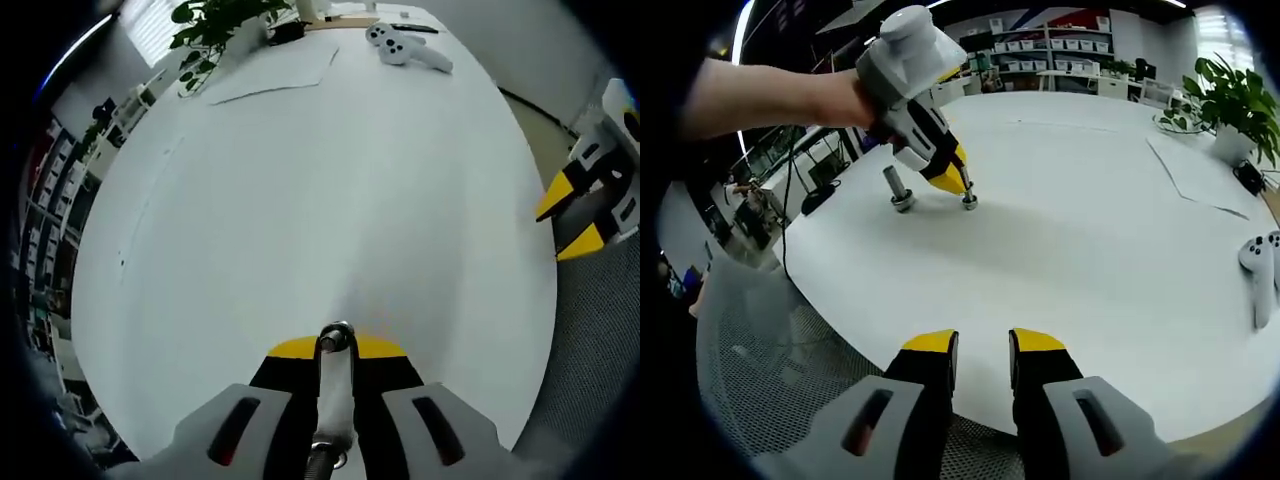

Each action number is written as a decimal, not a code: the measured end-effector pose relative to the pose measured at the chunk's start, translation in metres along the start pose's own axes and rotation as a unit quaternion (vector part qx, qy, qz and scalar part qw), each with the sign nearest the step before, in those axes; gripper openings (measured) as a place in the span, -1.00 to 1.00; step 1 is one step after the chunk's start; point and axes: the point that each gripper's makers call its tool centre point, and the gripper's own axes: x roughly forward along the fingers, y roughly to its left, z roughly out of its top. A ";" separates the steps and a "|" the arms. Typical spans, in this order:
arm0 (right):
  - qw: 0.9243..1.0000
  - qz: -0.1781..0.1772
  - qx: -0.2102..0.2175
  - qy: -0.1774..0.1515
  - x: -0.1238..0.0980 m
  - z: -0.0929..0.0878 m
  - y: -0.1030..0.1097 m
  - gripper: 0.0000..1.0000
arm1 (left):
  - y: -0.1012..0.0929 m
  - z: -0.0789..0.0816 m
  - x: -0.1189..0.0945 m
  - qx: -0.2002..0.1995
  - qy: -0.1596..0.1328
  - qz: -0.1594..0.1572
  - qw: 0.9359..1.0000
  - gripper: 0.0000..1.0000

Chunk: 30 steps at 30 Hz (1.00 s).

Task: Place the washer onto the threaded stud by aligning its center hole with the stud, sliding it down to the base, and recovering from edge contact or off-axis alignment until the washer reaches the visible bottom stop.

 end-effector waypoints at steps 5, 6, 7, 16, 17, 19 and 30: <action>1.000 0.000 0.000 0.000 0.000 0.000 0.000 -0.53 | 0.001 -0.005 0.009 -0.005 0.008 -0.001 1.000 -0.82; 1.000 -0.001 0.000 0.000 0.000 0.000 0.000 -0.53 | 0.001 -0.005 0.009 -0.005 0.008 -0.001 1.000 -0.82; 1.000 -0.001 0.001 0.000 0.000 0.000 0.000 -0.53 | 0.002 -0.006 0.010 -0.007 0.007 -0.001 1.000 -0.82; 1.000 -0.001 0.001 0.000 0.000 0.000 0.000 -0.53 | 0.000 -0.005 0.009 -0.017 -0.001 -0.006 1.000 -0.82; 1.000 -0.001 0.001 0.000 0.000 -0.001 0.000 -0.53 | 0.001 -0.004 0.010 -0.015 -0.002 -0.006 1.000 -0.81; 1.000 -0.001 0.000 0.001 0.000 -0.001 0.000 -0.53 | 0.000 -0.004 0.010 -0.016 -0.003 -0.009 1.000 -0.80; 1.000 -0.005 -0.006 0.003 0.000 -0.001 -0.001 -0.53 | -0.003 -0.005 -0.006 -0.036 -0.025 -0.002 0.999 -0.74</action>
